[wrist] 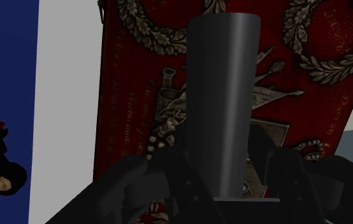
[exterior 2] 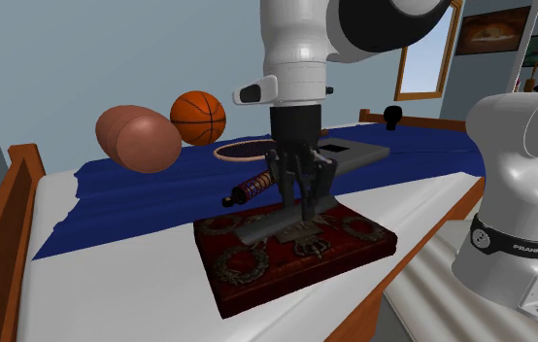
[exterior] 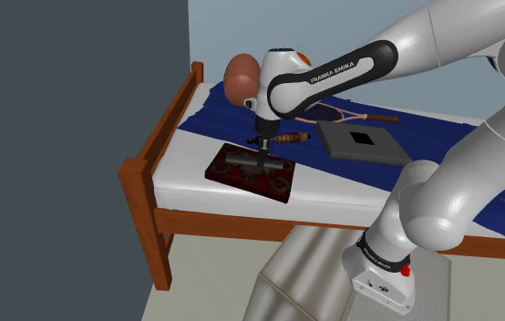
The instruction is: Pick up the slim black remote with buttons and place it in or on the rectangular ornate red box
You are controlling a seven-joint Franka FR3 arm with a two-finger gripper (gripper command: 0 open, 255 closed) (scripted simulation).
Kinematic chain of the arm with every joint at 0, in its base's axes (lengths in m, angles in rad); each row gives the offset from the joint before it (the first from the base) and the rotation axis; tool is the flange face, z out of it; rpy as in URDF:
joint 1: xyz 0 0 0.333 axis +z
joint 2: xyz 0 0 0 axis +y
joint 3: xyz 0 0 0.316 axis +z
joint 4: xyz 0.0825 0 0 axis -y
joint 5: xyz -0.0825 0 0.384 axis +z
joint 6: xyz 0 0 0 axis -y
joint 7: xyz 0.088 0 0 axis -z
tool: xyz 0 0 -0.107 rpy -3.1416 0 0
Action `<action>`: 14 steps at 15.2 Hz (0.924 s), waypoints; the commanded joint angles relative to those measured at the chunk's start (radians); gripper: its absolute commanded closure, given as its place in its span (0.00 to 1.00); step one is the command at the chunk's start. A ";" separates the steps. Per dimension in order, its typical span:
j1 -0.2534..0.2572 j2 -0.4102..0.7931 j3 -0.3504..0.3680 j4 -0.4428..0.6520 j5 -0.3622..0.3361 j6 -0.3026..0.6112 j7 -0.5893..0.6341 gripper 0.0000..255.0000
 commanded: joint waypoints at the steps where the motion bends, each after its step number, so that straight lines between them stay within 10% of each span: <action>1: 0.000 0.000 0.000 0.000 0.000 0.000 0.000 1.00; 3: 0.000 0.000 0.000 0.000 0.000 0.000 0.000 1.00; 4: 0.000 0.000 0.000 0.000 0.000 0.001 0.000 0.00; 14: -0.005 -0.058 0.000 0.079 -0.012 -0.137 0.008 0.00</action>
